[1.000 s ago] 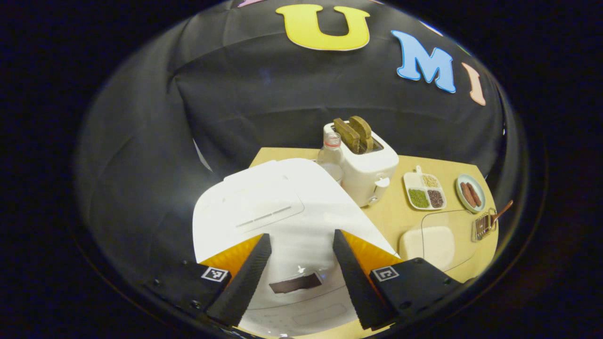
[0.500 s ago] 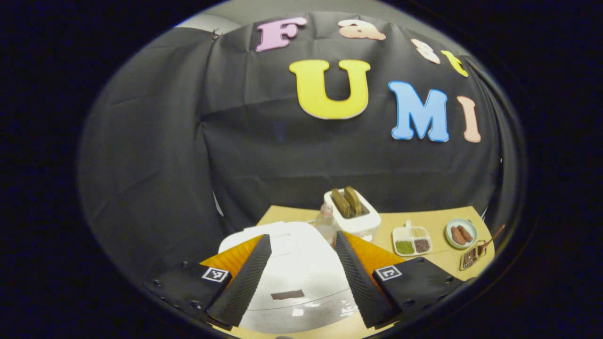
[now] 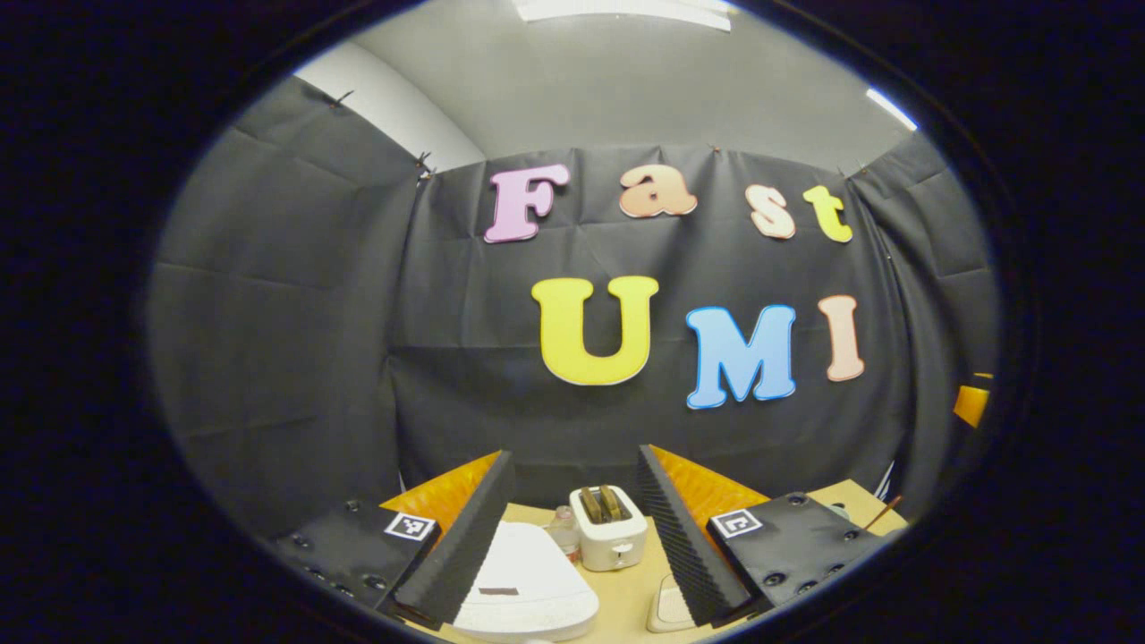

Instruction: Close the left gripper, press the button to open the rice cooker; take a wooden spoon from the chopstick holder with the right hand, scoop a spoonful of rice and pour it into the rice cooker, then put the wooden spoon back into the chopstick holder.

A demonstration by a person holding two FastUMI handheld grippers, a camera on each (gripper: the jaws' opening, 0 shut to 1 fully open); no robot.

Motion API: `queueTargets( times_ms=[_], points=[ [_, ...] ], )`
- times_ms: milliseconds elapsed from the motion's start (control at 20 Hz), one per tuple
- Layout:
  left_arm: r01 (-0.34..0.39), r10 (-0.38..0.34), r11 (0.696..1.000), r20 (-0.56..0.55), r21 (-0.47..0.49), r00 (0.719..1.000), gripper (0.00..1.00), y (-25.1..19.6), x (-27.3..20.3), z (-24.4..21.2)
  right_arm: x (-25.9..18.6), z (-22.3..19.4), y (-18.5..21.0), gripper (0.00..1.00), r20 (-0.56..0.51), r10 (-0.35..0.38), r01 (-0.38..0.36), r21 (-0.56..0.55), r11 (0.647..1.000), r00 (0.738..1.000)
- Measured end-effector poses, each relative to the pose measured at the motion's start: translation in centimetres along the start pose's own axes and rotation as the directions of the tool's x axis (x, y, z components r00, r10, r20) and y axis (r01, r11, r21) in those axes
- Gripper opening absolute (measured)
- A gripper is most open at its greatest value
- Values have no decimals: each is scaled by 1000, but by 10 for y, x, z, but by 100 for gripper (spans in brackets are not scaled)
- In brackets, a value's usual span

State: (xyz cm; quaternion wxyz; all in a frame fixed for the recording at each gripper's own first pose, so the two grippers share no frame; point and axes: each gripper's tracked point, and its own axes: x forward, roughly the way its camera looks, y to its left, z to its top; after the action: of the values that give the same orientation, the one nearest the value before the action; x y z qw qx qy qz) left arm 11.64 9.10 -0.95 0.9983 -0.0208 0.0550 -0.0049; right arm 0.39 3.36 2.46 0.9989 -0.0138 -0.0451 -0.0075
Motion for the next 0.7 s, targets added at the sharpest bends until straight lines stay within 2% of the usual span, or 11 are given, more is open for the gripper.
queueTargets(
  times_ms=[150, 350, 700],
  points=[
    [42, -42, 999, 7, -19, 999, 96, -26, -22, 8, -1, 3, -5, 96, 2, -22, 22, 7, 1000, 1000],
    [67, -67, 998, 23, -18, 997, 95, -39, -42, 15, -4, 7, -8, 96, 7, -35, 35, 2, 999, 999],
    [67, -67, 997, 24, -26, 997, 96, -55, -60, -2, -5, 12, -13, 96, 20, -46, 46, 0, 999, 999]
  ],
)
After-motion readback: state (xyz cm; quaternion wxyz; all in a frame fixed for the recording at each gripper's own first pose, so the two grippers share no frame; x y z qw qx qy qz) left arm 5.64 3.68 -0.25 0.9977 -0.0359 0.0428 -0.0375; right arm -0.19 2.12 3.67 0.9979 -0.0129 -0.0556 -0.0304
